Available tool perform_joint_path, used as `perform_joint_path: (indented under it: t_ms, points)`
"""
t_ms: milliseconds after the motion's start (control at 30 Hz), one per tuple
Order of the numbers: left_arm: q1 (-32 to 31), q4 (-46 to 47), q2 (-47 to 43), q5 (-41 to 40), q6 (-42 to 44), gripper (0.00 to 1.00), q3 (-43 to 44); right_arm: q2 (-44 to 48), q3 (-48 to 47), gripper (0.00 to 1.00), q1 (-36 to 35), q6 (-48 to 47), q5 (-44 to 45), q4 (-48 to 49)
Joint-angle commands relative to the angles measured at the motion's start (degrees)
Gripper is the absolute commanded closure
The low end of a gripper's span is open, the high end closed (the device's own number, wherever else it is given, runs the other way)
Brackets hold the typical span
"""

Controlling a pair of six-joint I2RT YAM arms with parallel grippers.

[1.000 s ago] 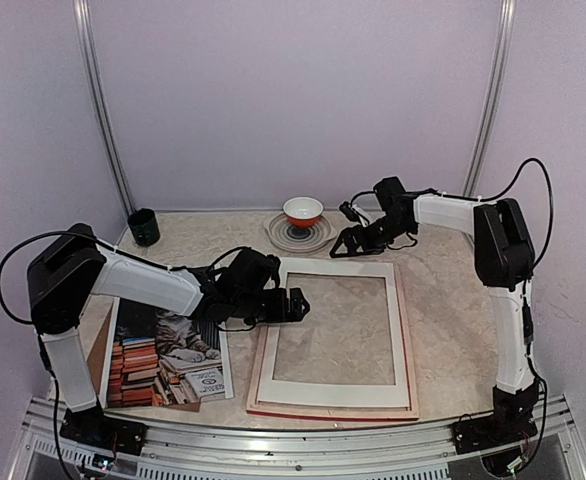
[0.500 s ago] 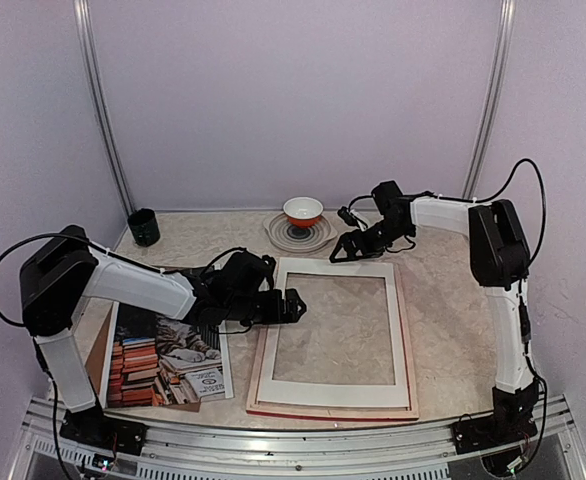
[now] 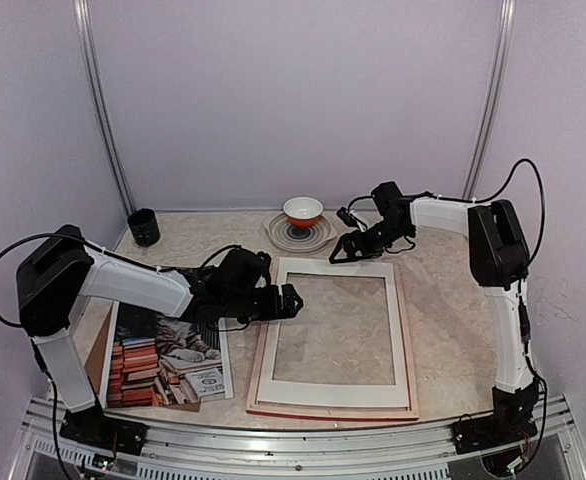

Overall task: Put the photo into the frame
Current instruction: Adjust the mat board on the frame body.

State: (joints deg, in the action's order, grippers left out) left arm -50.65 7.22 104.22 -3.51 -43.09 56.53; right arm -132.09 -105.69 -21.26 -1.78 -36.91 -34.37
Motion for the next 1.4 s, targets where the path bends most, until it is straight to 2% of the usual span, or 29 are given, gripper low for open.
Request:
perform_joint_path:
  t_ms: [0,633,1067,1367]
  points:
    - [0.3,-0.7,0.5,-0.7,-1.1,0.01,-0.4,0.8,1.2,0.01,-0.6,-0.9,-1.8,-0.8]
    - [0.6,1.0,1.1,0.3,-2.1,0.01,-1.5,0.1,3.3,0.01,-1.3,-6.1,-1.6,-6.6]
    - [1.1,2.0,1.0,0.7,-2.7,0.01,-2.4,2.3,3.9,0.01,-2.2,-10.1,-5.2,-10.9]
    - [1.2,3.0,-0.3,0.3,-2.9,0.01,-3.3,6.0,3.9,0.01,-2.2,-8.7,-6.5,-7.9]
